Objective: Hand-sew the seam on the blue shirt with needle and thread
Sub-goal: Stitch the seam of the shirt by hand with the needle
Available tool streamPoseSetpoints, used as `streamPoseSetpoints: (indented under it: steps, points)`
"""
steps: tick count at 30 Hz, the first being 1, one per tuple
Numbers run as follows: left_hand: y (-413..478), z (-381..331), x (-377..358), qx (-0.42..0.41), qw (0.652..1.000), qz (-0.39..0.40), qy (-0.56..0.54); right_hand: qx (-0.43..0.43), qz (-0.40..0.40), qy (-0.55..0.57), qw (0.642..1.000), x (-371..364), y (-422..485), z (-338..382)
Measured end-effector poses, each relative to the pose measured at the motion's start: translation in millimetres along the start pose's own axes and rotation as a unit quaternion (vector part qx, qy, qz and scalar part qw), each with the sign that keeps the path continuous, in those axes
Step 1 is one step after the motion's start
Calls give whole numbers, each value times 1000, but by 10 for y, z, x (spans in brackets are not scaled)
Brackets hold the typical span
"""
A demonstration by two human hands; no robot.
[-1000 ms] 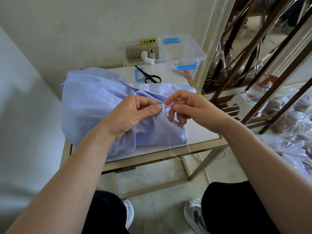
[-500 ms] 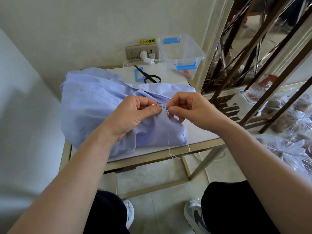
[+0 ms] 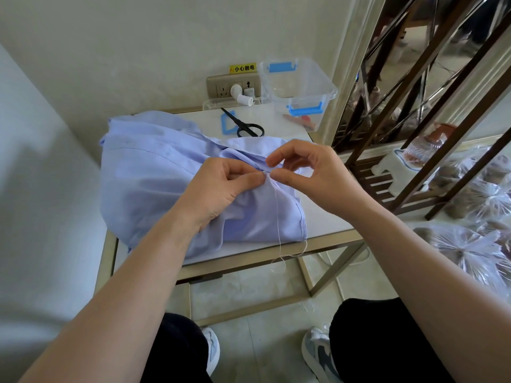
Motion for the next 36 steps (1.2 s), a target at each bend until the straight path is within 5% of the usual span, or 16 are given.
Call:
streamPoseSetpoints:
  steps: [9,12,14,16,19,21,22,24,26,28,31,36]
  points:
    - [-5,-1,-15,-7,1000,5,19,155,-40,-96,982,-104,-46,204]
    - [-4,14,51,-7,998,-35,51,99,8,11,995,-148,-80,246]
    - [2,40,99,2,997,-66,43,25,113,126,985,-219,-107,227]
    - [10,61,140,7,995,-93,30,-72,308,176,932,-367,-204,179]
    - [11,89,171,4,992,-123,1,-191,617,109,755,-549,-622,127]
    - [13,93,172,2,992,-126,-10,-207,680,102,696,-564,-765,152]
    - [14,89,170,0,992,-124,-12,-202,668,111,708,-560,-747,170]
    - [14,72,153,-3,994,-112,-2,-183,555,134,800,-529,-558,182]
    - [13,63,135,-5,995,-99,17,-182,347,133,910,-404,-287,107]
    - [12,69,130,-3,995,-94,22,-172,157,101,967,-245,-119,38]
    - [14,72,119,-4,996,-85,17,-125,25,56,990,-149,-51,50]
    - [-4,31,70,-6,998,-64,10,-81,-45,-13,996,-180,-18,38]
Point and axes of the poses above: each hand's wrist, its own y-axis towards the middle knuckle, its own x-axis out of the back of the hand, z = x × y, the point moved 6 cm from there along y, towards the middle knuckle, and after that the axes turned 7 degrees about -x, right-handed, at the moved point
